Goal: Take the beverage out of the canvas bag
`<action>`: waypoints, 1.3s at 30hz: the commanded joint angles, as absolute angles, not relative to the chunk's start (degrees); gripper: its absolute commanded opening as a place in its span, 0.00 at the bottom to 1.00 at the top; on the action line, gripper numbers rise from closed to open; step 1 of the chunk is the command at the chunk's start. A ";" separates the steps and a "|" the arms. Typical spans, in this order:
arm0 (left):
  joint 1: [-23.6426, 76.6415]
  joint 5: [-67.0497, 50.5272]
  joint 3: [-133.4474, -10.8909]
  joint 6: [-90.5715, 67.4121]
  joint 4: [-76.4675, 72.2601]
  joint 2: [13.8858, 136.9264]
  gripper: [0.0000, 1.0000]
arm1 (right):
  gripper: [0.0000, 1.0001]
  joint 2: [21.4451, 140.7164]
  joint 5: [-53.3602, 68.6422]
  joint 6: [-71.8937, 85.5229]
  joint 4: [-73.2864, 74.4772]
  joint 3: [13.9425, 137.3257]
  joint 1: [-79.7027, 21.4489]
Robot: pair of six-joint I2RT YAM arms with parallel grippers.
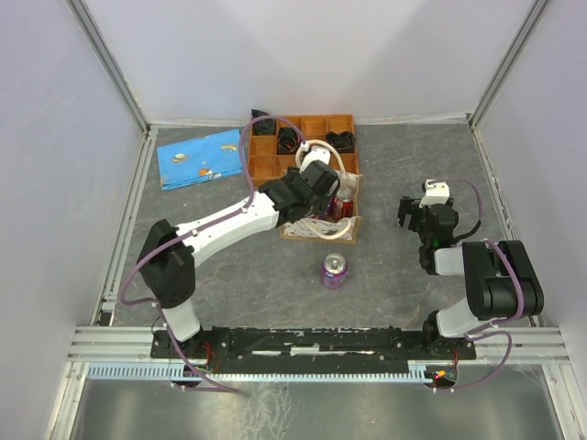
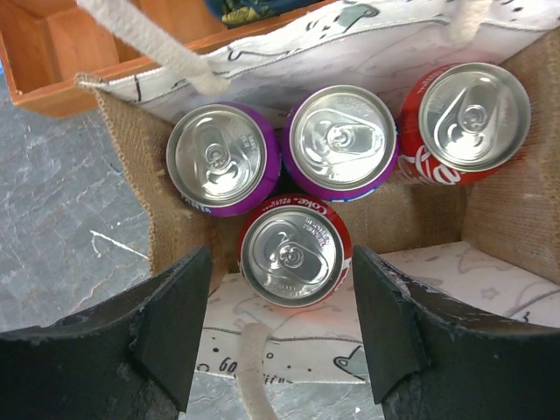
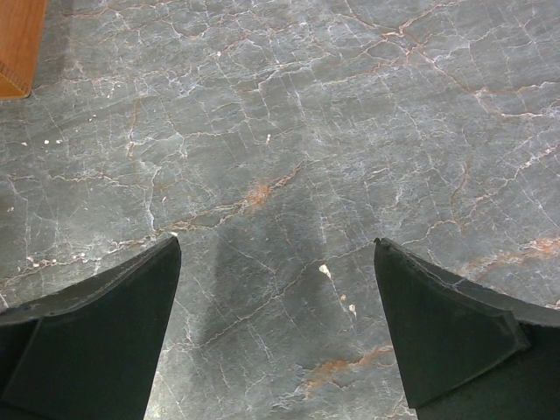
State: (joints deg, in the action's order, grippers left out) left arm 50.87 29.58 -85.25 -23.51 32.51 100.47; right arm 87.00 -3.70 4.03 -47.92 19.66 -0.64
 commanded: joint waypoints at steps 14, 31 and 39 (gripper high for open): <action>50.76 32.43 -83.67 -31.93 36.35 104.33 0.84 | 0.99 86.79 -4.57 3.10 -49.16 21.29 -0.92; 49.69 32.32 -84.33 -32.80 38.58 109.56 0.84 | 0.99 86.75 -4.66 3.14 -49.17 21.36 -1.05; 48.27 32.58 -84.98 -32.13 38.60 110.57 0.82 | 0.99 86.79 -4.66 3.08 -49.18 21.35 -1.09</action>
